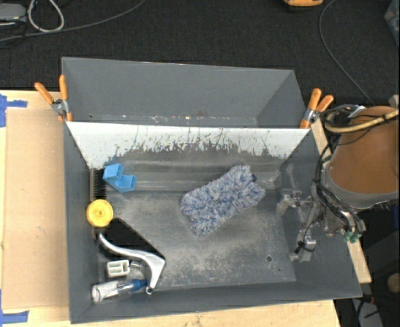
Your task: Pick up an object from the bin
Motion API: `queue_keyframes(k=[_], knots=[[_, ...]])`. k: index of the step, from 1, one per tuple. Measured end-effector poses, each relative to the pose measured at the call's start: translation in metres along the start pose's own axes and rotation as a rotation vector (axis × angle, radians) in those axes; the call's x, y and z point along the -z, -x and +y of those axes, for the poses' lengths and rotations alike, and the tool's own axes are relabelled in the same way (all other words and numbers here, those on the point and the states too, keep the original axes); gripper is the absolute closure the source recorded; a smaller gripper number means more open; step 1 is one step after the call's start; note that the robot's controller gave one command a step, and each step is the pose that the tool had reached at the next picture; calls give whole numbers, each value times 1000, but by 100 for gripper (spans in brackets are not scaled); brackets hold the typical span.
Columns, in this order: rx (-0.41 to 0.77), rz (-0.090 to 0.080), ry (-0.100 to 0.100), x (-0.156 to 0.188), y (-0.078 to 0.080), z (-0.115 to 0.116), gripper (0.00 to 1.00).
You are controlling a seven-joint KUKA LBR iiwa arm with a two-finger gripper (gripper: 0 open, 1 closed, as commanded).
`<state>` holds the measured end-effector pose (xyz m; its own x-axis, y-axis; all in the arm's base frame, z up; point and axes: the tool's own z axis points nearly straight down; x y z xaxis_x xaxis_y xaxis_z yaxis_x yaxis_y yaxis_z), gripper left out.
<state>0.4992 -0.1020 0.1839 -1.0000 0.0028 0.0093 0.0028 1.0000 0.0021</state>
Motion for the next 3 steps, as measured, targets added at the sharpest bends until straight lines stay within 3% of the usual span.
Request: queue_keyframes(k=[1,2,3], knots=[[5,-8,-1,4,2,1,0],[69,-10,-1,-87,53,41,0],[220,-11,-4,-65,76,75,0]])
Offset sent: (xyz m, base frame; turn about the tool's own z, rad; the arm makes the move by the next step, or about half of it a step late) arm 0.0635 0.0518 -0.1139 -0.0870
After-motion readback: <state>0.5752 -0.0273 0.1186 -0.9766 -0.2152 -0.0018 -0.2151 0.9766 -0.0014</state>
